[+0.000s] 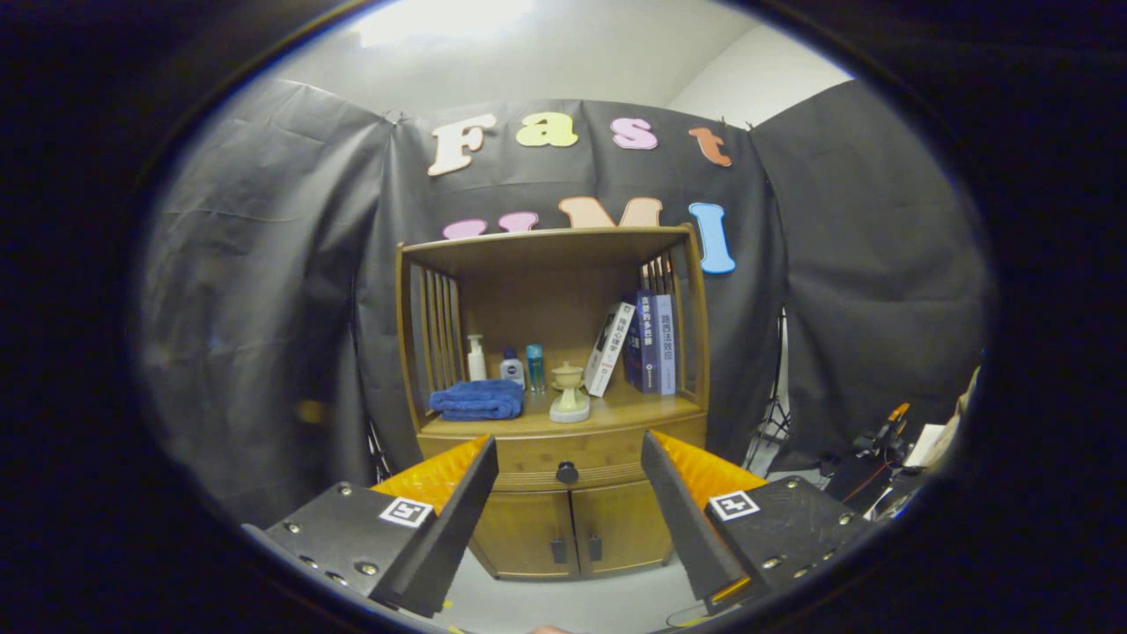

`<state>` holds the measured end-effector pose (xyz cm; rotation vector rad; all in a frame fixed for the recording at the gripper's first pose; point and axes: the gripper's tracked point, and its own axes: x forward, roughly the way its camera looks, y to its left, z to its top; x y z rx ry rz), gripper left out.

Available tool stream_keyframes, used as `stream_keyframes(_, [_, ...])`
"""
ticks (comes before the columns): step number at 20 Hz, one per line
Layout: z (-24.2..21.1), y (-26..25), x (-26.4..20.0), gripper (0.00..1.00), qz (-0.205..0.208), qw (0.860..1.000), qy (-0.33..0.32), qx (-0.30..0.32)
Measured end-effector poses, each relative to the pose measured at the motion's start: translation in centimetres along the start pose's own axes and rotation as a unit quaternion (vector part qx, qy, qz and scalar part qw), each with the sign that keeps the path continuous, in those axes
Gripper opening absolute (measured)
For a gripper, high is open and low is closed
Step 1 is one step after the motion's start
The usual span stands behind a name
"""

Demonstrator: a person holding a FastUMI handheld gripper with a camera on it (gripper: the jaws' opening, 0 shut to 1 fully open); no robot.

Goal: Pull open the drawer, take out the items inside it, and place them on the countertop above the cabinet.

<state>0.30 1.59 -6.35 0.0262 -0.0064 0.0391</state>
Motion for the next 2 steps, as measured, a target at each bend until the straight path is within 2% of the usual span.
stream_keyframes(2, [-0.13,-0.26,0.17,0.98,-0.003,1.000,-0.001,-0.003])
